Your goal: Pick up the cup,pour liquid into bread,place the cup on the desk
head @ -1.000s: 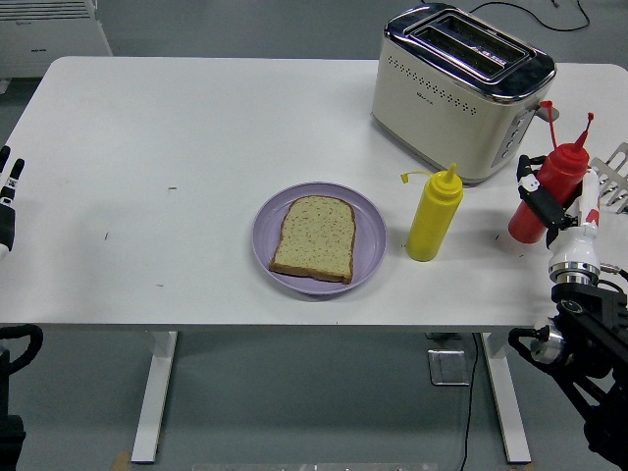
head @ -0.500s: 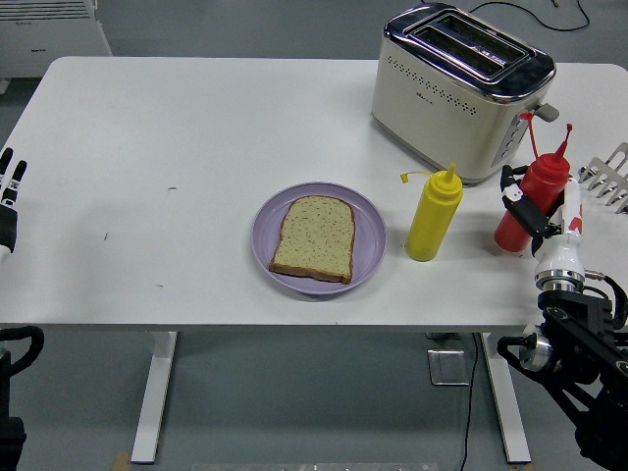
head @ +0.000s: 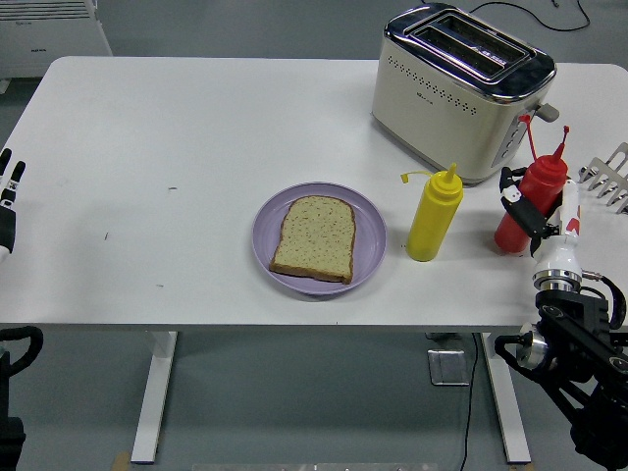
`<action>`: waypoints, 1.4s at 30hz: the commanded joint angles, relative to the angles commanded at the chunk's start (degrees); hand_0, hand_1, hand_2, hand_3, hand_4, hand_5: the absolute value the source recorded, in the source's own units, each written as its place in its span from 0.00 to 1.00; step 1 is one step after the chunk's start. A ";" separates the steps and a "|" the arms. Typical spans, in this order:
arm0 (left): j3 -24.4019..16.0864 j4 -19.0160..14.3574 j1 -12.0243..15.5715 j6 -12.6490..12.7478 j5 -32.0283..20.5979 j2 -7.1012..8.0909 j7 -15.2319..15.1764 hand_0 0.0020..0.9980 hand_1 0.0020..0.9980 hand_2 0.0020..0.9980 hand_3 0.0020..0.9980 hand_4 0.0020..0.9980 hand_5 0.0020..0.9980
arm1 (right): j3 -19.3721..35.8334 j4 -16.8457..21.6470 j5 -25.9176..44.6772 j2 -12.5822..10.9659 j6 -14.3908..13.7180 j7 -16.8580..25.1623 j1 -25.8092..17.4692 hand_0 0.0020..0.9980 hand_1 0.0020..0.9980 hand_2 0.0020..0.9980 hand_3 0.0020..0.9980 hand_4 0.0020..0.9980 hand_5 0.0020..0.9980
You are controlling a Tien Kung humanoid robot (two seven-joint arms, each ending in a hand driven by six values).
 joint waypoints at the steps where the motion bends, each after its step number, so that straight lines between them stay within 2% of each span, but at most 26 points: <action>1: -0.03 0.00 -0.02 0.01 -0.01 0.00 0.00 0.83 0.84 0.85 0.74 0.67 1.00 | -0.01 -0.08 0.06 0.02 0.00 0.00 0.04 0.12 0.20 0.31 0.35 0.64 0.07; 23: -0.19 -0.04 -0.03 0.03 -0.03 -0.05 -0.03 0.84 0.84 0.85 0.74 0.67 1.00 | -0.79 -1.40 0.62 0.11 0.00 0.61 -0.15 0.20 0.28 0.38 0.40 0.65 0.07; 24: -0.19 -0.05 -0.05 0.02 -0.03 -0.04 -0.03 0.83 0.84 0.86 0.74 0.67 1.00 | -0.80 -1.42 0.60 0.11 0.00 0.66 -0.16 0.27 0.35 0.44 0.45 0.65 0.07; 29: -0.24 -0.05 -0.05 0.02 -0.03 -0.04 -0.03 0.83 0.84 0.86 0.74 0.67 1.00 | -0.82 -1.53 0.38 0.14 0.00 0.73 -0.28 0.27 0.35 0.44 0.45 0.65 0.07; 30: -0.25 -0.05 -0.05 0.02 -0.03 -0.04 -0.04 0.84 0.84 0.86 0.74 0.67 1.00 | -0.83 -1.54 0.35 0.14 0.00 0.74 -0.30 0.37 0.42 0.48 0.52 0.66 0.06; 35: -0.28 -0.05 -0.06 0.03 -0.05 -0.04 -0.04 0.84 0.84 0.86 0.74 0.67 1.00 | -0.98 -1.57 0.19 0.17 0.00 0.98 -0.48 0.37 0.42 0.48 0.52 0.66 0.06; 36: -0.30 -0.05 -0.06 0.03 -0.05 -0.05 -0.05 0.84 0.84 0.86 0.74 0.67 1.00 | -0.99 -1.54 0.19 0.18 0.00 1.15 -0.55 0.41 0.45 0.50 0.57 0.66 0.06; 41: -0.34 -0.05 -0.09 0.04 -0.08 -0.05 -0.06 0.84 0.84 0.86 0.74 0.67 1.00 | -1.14 -1.37 0.00 0.14 0.00 1.59 -0.80 0.41 0.45 0.50 0.57 0.66 0.06; 42: -0.35 -0.05 -0.09 0.04 -0.07 -0.05 -0.06 0.84 0.84 0.86 0.74 0.67 1.00 | -1.15 -1.23 -0.22 0.13 0.00 1.73 -0.97 0.50 0.52 0.54 0.65 0.67 0.06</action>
